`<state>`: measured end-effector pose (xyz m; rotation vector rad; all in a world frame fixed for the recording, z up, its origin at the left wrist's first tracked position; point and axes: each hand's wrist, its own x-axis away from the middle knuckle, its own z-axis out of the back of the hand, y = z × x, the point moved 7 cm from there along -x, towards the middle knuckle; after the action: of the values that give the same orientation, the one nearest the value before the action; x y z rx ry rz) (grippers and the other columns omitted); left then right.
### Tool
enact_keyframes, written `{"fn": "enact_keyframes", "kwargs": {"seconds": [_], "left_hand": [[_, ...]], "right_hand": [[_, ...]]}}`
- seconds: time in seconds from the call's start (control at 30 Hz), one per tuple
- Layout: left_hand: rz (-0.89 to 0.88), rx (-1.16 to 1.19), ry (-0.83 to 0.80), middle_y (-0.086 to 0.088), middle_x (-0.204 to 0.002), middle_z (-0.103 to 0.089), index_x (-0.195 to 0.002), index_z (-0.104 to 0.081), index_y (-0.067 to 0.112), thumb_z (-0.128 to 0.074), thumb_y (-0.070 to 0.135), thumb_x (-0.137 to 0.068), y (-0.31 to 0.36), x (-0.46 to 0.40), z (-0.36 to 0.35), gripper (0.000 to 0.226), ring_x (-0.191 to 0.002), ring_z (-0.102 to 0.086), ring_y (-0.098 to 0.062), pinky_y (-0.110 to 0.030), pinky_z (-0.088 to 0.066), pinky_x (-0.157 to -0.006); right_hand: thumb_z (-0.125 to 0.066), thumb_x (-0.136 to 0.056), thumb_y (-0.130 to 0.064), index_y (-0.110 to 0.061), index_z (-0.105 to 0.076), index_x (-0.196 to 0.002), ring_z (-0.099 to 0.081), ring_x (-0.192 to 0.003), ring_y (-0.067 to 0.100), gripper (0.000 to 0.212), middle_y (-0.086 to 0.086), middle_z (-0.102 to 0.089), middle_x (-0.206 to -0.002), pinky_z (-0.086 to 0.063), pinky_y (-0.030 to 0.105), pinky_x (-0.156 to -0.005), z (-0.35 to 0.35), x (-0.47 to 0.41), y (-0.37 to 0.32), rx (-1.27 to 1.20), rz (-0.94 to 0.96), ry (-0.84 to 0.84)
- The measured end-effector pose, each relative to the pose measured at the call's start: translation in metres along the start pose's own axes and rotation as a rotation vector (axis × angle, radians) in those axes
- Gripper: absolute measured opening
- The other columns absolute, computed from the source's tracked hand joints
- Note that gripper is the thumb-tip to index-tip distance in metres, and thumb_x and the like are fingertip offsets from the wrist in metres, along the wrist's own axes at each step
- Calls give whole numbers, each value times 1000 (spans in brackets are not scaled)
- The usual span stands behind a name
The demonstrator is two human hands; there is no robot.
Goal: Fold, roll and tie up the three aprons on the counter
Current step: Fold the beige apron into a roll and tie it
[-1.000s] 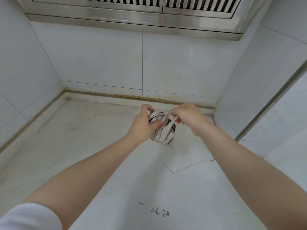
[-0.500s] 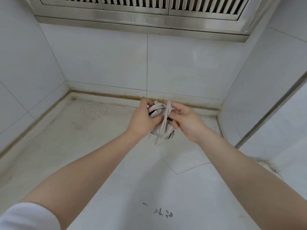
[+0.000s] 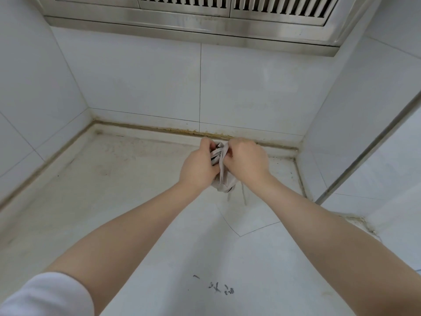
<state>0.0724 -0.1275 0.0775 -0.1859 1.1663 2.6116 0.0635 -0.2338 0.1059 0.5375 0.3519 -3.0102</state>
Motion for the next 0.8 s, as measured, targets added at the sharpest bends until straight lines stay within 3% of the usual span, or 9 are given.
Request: {"fn": "enact_keyframes", "kwargs": {"seconds": [0.1, 0.17, 0.3, 0.37, 0.43, 0.53, 0.63, 0.7, 0.8], "left_hand": [[-7, -122, 23, -1, -80, -56, -109, -42, 12, -63, 21, -83, -6, -7, 10, 34, -71, -53, -28, -34, -40, -59], [13, -146, 23, -3, -81, -57, -111, -42, 12, -62, 23, -83, -10, -8, 14, 36, -73, -54, -29, -35, -42, -61], [-21, -205, -18, 0, -84, -57, -113, -43, 11, -61, 24, -84, -12, -8, 14, 36, -76, -54, -27, -36, -44, -63], [-30, -215, -45, 1, -84, -56, -113, -43, 11, -60, 23, -85, -16, -8, 15, 35, -76, -53, -26, -34, -41, -62], [-15, -225, -82, -2, -86, -58, -112, -43, 10, -60, 20, -85, -24, -8, 14, 34, -80, -56, -29, -35, -42, -64], [-5, -215, -162, -5, -91, -63, -110, -45, 12, -64, 21, -82, -34, -3, 8, 35, -85, -60, -32, -36, -46, -69], [-7, -196, -216, -8, -96, -66, -108, -46, 13, -66, 24, -81, -36, 0, -1, 35, -87, -61, -32, -39, -48, -73], [32, -160, -223, -9, -96, -65, -107, -47, 11, -68, 25, -81, -41, 0, -2, 36, -87, -60, -31, -40, -49, -75], [91, -116, -226, -4, -93, -61, -104, -48, 11, -70, 24, -80, -51, 0, 0, 34, -88, -58, -27, -34, -44, -73]], "right_hand": [[-56, -79, -13, -16, -43, -58, -38, -59, 16, 25, -6, -38, -52, -30, 29, -56, 3, -2, 6, -449, -138, 8], [-54, -81, -9, -13, -50, -66, -38, -60, 13, 17, -7, -41, -56, -30, 27, -57, -2, 0, 1, -639, -182, -68], [-43, -85, -13, -15, -46, -65, -43, -56, 4, 20, -3, -48, -65, -34, 10, -50, -18, 6, -3, -1052, -331, -298], [-42, -91, -12, -15, -46, -65, -42, -49, -1, 26, -4, -49, -62, -35, 12, -53, -16, 5, 0, -985, -253, -345], [-46, -96, -14, -16, -51, -71, -44, -50, -1, 25, -7, -49, -60, -37, 18, -55, -9, 1, 8, -733, -94, -309], [-51, -95, -21, -12, -66, -89, -61, -78, 20, 18, 3, -64, -80, -47, 35, -72, -7, -6, 14, -210, 201, -315], [-45, -98, -25, -10, -66, -106, -58, -99, 28, 27, 8, -65, -104, -45, 37, -83, -7, -8, 18, 122, 301, -323], [-47, -98, -23, -9, -66, -104, -61, -90, 25, 25, 9, -68, -100, -47, 31, -79, 0, -10, 23, 100, 275, -277], [-56, -92, -18, -8, -68, -92, -56, -66, 9, 16, 7, -71, -86, -38, 13, -61, 7, -6, 39, -206, 129, -300]]}}
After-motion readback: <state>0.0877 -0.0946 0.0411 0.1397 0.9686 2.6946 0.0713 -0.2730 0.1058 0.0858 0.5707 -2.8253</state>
